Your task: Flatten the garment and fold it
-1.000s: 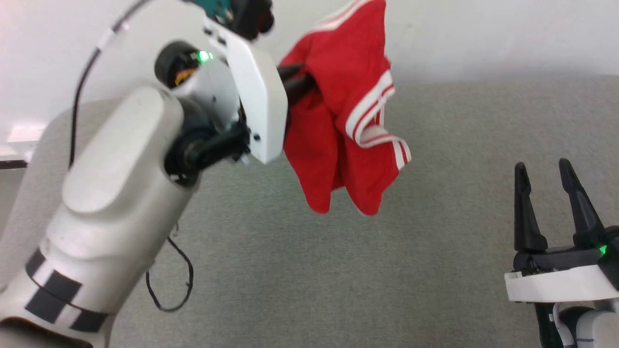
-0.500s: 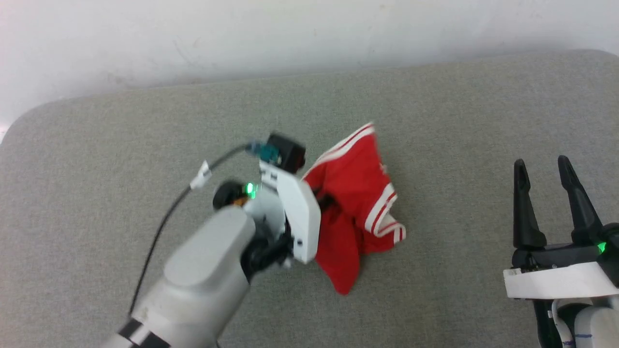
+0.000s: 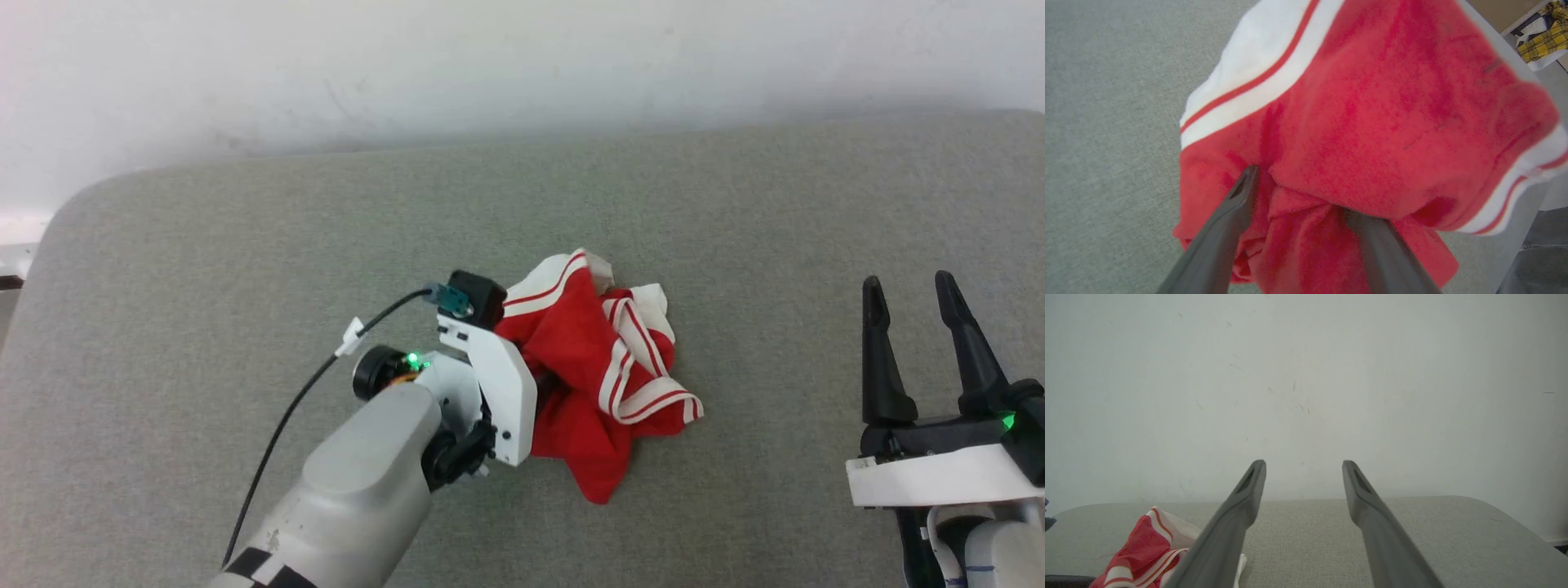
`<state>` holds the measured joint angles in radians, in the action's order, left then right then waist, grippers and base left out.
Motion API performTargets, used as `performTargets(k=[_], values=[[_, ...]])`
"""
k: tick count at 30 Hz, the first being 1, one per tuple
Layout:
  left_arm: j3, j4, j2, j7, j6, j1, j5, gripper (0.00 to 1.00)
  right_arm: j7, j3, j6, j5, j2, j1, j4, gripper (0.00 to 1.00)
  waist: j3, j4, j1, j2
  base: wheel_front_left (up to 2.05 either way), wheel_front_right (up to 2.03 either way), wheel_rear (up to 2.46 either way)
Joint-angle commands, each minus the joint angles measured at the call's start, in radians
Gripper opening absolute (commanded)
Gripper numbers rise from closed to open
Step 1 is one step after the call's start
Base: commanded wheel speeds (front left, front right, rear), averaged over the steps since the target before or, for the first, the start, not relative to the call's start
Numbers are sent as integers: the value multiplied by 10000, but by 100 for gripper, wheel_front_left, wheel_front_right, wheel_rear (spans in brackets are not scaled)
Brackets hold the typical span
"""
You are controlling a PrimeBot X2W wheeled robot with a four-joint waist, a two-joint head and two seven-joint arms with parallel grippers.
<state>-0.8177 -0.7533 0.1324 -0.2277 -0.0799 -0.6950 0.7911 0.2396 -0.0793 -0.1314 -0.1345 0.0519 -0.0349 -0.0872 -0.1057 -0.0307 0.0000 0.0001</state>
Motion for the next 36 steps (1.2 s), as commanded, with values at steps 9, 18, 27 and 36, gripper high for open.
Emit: performTargets(k=[9, 18, 27, 36], values=[[1070, 1518, 896, 1511, 26, 273, 517, 100, 49, 26, 7, -112, -16, 187, 0, 100, 379, 297, 0, -1, 0, 0, 0], [2579, 5326, 2507, 4465, 2078, 3122, -12, 100, 45, -84, 7, -224, -16, 565, -78, 100, 302, 304, 0, -1, 0, 0, 0], [4994, 9112, 1939, 4890, 3499, 6731, -2260, 100, 29, -48, 7, -323, -16, 851, -100, 100, 92, 236, 0, -1, 0, 0, 0], [6686, 9550, 32, 4893, 2274, 8969, -3905, 100, -91, -149, 7, -470, -16, 1138, 199, 100, 128, 475, 0, -1, 0, 0, 0]])
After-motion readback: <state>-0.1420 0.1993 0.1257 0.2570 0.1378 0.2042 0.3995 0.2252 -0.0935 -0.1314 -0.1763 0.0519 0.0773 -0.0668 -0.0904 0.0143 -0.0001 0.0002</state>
